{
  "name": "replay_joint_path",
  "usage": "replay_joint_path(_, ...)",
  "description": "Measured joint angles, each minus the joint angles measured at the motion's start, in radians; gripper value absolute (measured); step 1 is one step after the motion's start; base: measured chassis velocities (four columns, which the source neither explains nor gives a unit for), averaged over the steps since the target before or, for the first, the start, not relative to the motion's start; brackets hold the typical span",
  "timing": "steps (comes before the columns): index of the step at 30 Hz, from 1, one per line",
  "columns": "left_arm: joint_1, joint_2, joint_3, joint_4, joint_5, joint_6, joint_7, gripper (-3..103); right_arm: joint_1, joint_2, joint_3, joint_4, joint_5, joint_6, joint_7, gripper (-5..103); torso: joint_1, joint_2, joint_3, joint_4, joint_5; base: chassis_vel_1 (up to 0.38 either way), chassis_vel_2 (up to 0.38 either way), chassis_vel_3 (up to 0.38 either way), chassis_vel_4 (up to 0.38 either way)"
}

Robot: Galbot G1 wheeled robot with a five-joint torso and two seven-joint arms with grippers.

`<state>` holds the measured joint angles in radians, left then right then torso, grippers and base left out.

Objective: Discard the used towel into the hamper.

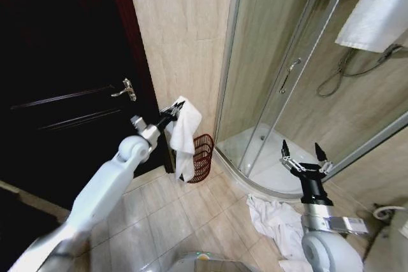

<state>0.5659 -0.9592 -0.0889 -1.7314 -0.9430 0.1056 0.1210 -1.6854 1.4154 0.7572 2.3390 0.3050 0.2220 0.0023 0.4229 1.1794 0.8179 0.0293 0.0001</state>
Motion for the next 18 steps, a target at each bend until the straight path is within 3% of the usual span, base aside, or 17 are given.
replay_joint_path(5, -0.135, -0.033, 0.078, 0.089, -0.012, -0.003, -0.015, 2, 0.001, -0.001, 0.006, -0.005, 0.002, 0.002, 0.0, 100, 0.0, 0.0, 0.0, 0.0002, 0.0, 0.0, 0.0, 0.0, 0.0)
replay_joint_path(12, -0.375, -0.12, 0.163, 0.325, 0.012, -0.048, -0.022, 2, 0.002, -0.013, 0.007, -0.02, 0.006, 0.005, 0.0, 100, 0.0, 0.0, 0.0, -0.0001, 0.0002, 0.0, 0.0, 0.0, 0.0)
replay_joint_path(18, -0.462, -0.168, 0.208, 0.47, 0.033, -0.089, -0.013, 2, 0.006, -0.021, 0.005, -0.028, 0.008, 0.005, 0.0, 100, 0.0, 0.0, 0.0, 0.0003, 0.0001, 0.0, 0.0, 0.0, 0.0)
